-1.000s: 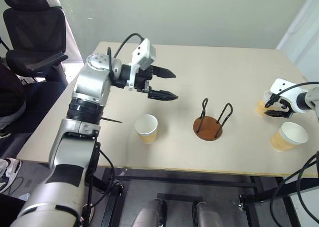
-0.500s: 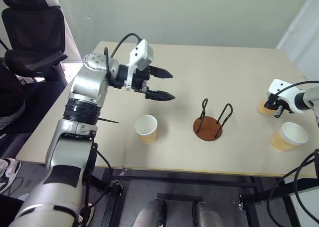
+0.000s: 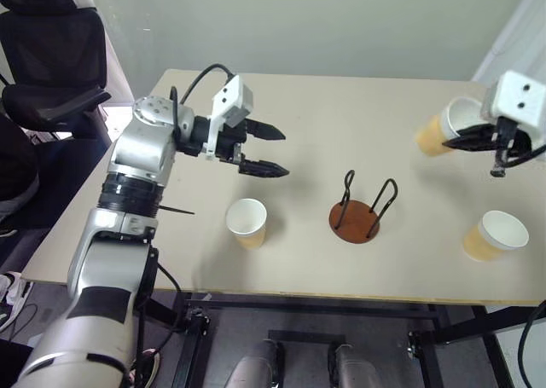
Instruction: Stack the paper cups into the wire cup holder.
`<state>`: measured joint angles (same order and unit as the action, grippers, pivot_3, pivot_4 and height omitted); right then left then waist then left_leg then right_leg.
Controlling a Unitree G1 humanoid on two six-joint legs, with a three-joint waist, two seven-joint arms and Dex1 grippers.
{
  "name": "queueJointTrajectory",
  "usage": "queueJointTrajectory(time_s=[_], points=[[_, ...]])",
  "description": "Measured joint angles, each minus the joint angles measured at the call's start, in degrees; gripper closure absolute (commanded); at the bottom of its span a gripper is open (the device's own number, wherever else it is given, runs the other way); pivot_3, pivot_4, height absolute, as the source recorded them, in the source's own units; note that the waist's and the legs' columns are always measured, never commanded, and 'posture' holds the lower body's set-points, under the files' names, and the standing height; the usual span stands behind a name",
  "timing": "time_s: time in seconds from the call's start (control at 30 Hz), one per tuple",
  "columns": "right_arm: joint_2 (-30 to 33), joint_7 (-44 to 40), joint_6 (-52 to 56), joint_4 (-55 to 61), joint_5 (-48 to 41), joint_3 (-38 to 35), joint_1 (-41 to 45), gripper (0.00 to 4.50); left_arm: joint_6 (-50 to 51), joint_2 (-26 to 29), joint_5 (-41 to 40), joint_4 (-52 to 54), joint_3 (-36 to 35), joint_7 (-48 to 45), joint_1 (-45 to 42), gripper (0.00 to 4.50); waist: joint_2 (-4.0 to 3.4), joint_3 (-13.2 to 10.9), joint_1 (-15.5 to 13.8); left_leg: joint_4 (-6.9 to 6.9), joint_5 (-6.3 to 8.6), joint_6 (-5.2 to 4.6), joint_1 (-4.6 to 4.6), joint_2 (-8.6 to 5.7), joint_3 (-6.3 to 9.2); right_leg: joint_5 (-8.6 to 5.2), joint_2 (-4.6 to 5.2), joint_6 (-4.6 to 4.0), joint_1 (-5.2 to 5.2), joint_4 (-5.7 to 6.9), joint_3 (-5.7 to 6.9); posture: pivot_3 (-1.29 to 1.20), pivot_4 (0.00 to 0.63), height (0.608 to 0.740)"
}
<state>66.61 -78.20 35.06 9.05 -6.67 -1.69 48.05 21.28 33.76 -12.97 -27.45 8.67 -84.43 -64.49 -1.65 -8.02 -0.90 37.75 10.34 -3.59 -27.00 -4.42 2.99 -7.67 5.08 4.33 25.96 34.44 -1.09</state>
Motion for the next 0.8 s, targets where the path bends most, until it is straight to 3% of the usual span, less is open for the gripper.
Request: queueJointTrajectory(time_s=[0.3,0.8], points=[[-1.14,1.98,10.25,14.43,-8.56,1.6,-0.85,4.48,-1.81,-1.28,0.32,-1.12,0.98,-0.39,0.09,0.0,0.0,0.0,-0.04,0.24,-0.02,-0.18,-0.02,-0.01,-0.02,0.01,-0.01,0.06,-0.02,0.14,-0.06,0.0,0.15,0.74],[-1.97,4.53,9.05,14.83,-10.14,5.42,-4.42,4.48,-2.44,-2.04,0.75,-1.3,0.98,-0.17,0.09,0.0,0.0,0.0,0.01,0.27,-0.1,-0.28,0.01,-0.01,-0.16,-0.02,-0.02,0.23,0.01,0.29,-0.21,0.0,0.15,0.74]])
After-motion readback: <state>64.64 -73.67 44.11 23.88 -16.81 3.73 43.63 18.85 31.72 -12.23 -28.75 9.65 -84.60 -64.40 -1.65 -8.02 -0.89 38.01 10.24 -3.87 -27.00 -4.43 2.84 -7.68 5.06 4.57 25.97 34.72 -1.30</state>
